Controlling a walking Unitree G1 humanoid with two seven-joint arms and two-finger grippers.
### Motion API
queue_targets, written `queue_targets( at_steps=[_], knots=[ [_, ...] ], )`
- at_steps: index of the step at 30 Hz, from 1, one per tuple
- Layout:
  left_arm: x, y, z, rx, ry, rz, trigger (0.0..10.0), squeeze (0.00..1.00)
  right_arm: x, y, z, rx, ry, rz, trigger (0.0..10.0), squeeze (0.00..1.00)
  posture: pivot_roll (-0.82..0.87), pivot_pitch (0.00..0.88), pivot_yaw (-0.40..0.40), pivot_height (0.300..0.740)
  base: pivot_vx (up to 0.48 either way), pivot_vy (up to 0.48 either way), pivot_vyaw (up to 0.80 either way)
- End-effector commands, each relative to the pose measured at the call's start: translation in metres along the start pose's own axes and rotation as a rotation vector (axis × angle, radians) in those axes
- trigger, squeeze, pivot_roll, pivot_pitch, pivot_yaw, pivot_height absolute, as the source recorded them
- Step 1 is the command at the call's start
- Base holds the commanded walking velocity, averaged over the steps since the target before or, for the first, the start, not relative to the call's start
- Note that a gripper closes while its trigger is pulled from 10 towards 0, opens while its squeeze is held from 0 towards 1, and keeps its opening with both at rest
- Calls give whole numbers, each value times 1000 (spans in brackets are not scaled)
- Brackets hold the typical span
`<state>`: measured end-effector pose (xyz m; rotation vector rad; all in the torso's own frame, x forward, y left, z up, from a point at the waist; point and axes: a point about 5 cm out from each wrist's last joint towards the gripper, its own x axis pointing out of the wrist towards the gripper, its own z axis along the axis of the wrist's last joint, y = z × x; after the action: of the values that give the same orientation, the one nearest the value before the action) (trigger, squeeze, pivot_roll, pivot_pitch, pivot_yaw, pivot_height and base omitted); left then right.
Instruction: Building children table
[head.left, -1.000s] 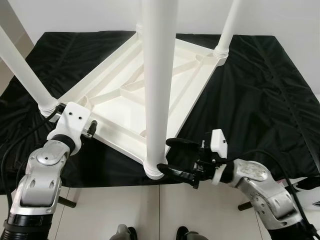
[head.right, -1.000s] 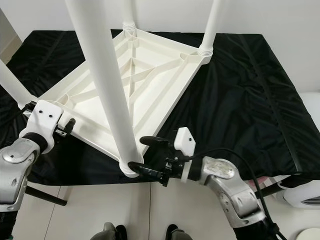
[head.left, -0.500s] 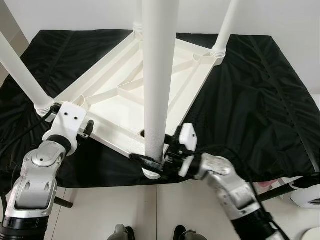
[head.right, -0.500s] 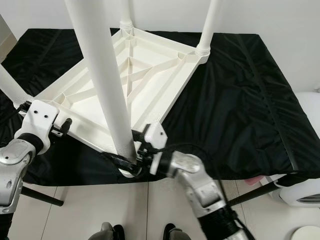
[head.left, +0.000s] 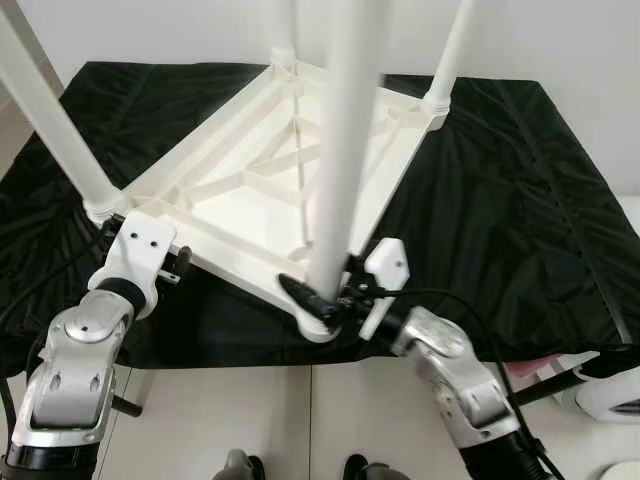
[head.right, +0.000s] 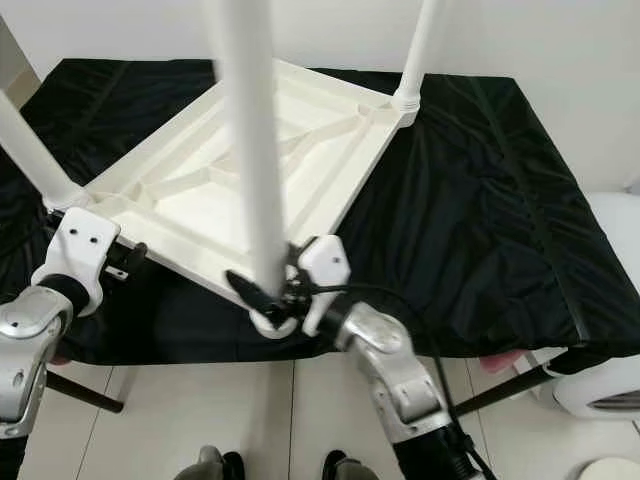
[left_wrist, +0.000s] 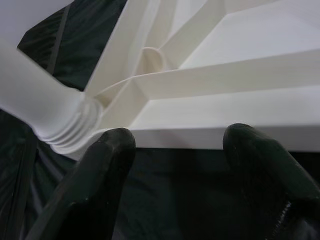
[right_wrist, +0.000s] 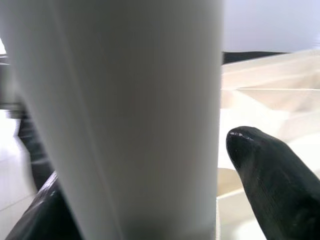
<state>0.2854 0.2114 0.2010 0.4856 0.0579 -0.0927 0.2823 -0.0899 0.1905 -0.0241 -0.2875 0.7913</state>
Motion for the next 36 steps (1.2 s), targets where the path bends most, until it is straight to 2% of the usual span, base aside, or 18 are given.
queue_targets(
  at_steps=[1, 3, 6, 7, 8, 14, 20, 23, 27, 34, 36],
  knots=[
    [1, -3, -3, 1, 6, -6, 10000, 0, -16, -30, -3, -35, 32, -199, 10000, 0, 18, 173, -10, 740, 0, 0, 0],
    [3, -4, -2, 5, -5, -14, 10000, 0, -26, -41, -2, -68, 41, -279, 10000, 0, 7, 166, -5, 740, 0, 0, 0],
    [4, -4, -1, 5, -7, -15, 10000, 0, -31, -46, -2, -83, 46, -317, 10000, 0, 0, 161, -3, 740, 0, 0, 0],
    [5, -6, 0, 7, -15, -26, 10000, 0, -45, -57, -3, -111, 72, -401, 10000, 0, -9, 156, 3, 740, 0, 0, 0],
    [6, -7, 0, 7, -18, -32, 10000, 0, -51, -62, -4, -134, 87, -435, 10000, 0, -12, 156, 4, 740, 0, 0, 0],
    [7, -14, 3, 11, -41, -71, 10000, 0, -65, -77, -5, -182, 128, -562, 10000, 0, -20, 146, 8, 740, 0, 0, 0],
    [7, -21, 7, 15, -77, -117, 10000, 0, -69, -83, -6, -200, 150, -611, 10000, 0, -23, 140, 7, 740, 0, 0, 0],
    [4, -31, 14, 11, -129, -185, 10000, 0, -71, -88, -6, -229, 158, -640, 10000, 0, -23, 139, 8, 740, 0, 0, 0],
    [-2, -48, 25, 6, -208, -297, 10000, 0, -66, -87, -2, -223, 131, -633, 10000, 0, -19, 148, 4, 740, 0, 0, 0],
    [-3, -59, 31, 5, -238, -366, 10000, 0, -65, -87, -2, -225, 130, -637, 10000, 0, -22, 160, 12, 740, 0, 0, 0],
    [-9, -64, 35, -39, -263, -443, 10000, 0, -64, -85, -1, -225, 124, -640, 10000, 0, -26, 169, 18, 740, 0, 0, 0]
  ],
)
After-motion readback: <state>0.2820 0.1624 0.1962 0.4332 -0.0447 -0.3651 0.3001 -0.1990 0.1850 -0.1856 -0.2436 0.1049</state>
